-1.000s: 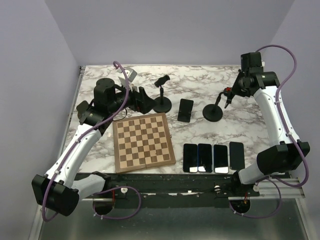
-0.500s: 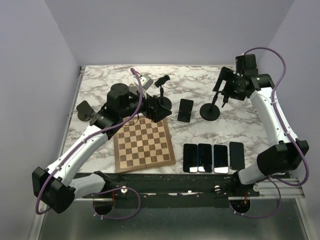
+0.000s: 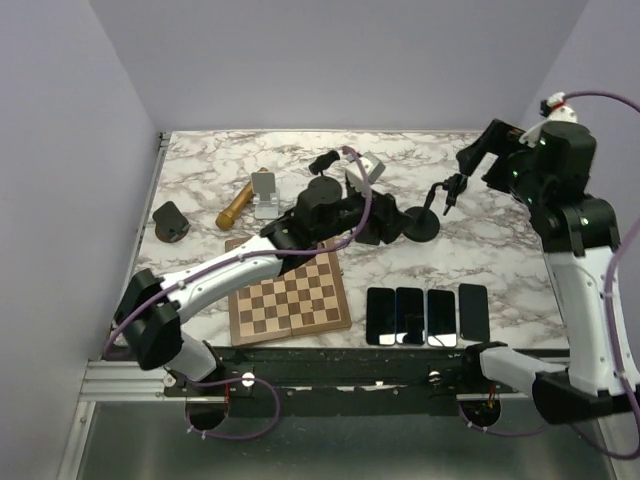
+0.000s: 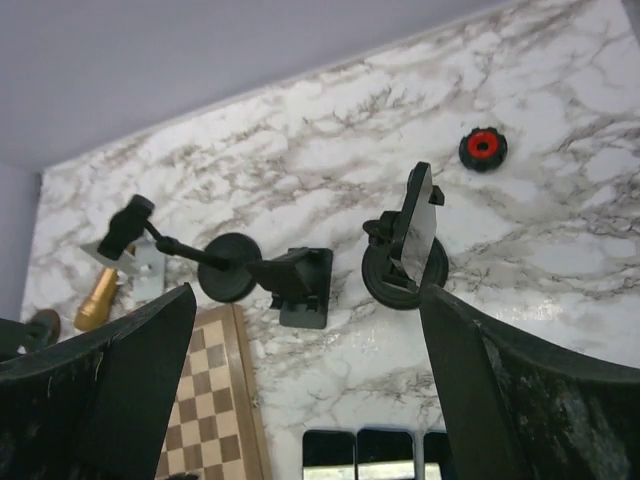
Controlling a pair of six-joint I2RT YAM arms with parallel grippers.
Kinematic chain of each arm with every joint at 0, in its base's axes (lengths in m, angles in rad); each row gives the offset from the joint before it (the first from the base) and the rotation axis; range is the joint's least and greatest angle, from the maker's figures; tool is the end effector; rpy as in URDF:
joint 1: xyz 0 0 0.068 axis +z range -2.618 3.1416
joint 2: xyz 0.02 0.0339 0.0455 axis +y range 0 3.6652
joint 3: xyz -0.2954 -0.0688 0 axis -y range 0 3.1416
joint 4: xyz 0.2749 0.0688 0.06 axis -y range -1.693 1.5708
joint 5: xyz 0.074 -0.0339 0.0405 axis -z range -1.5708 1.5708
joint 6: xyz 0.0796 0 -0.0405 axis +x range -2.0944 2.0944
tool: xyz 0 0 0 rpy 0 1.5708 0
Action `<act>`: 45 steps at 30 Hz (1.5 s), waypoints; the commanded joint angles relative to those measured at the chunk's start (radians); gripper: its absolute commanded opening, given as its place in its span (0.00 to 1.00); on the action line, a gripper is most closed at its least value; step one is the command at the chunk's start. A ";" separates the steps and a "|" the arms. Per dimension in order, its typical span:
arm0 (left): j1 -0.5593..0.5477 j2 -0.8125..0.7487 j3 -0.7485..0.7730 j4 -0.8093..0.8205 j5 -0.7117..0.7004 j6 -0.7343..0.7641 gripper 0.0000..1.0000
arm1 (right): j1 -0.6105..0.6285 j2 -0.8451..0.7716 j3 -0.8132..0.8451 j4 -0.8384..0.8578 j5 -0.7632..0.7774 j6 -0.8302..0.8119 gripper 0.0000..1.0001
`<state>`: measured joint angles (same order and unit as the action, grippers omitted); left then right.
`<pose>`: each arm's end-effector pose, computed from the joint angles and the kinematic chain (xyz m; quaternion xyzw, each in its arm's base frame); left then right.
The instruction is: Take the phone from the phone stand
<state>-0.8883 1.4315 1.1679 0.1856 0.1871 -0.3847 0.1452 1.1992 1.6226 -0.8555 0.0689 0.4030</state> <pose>0.2482 -0.3289 0.3805 0.2435 0.6921 -0.4570 0.5029 0.2759 0.0348 0.4921 0.1266 0.8324 0.1179 0.5265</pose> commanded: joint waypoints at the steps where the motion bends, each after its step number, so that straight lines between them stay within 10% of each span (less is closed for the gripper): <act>1: -0.075 0.182 0.185 0.133 -0.179 0.076 0.94 | 0.006 -0.183 -0.070 0.119 0.082 0.033 1.00; 9: -0.097 0.489 0.534 0.072 -0.260 0.112 0.84 | 0.035 -0.281 -0.038 0.014 0.375 0.167 1.00; 23: -0.100 0.803 0.906 -0.072 -0.267 0.064 0.71 | 0.049 -0.339 -0.095 0.007 0.257 0.199 1.00; 32: -0.097 0.870 0.993 -0.105 -0.244 0.053 0.48 | 0.054 -0.325 -0.167 0.037 0.221 0.117 1.00; 40: -0.051 0.788 0.924 -0.143 -0.056 0.053 0.06 | 0.055 -0.286 -0.213 0.050 0.214 0.017 1.00; 45: 0.011 0.692 0.838 -0.219 0.094 0.032 0.00 | 0.056 -0.273 -0.267 0.085 0.228 -0.027 1.00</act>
<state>-0.9272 2.2368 2.0640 0.0639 0.1043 -0.3271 0.1955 0.9222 1.3914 -0.8089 0.2974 0.4397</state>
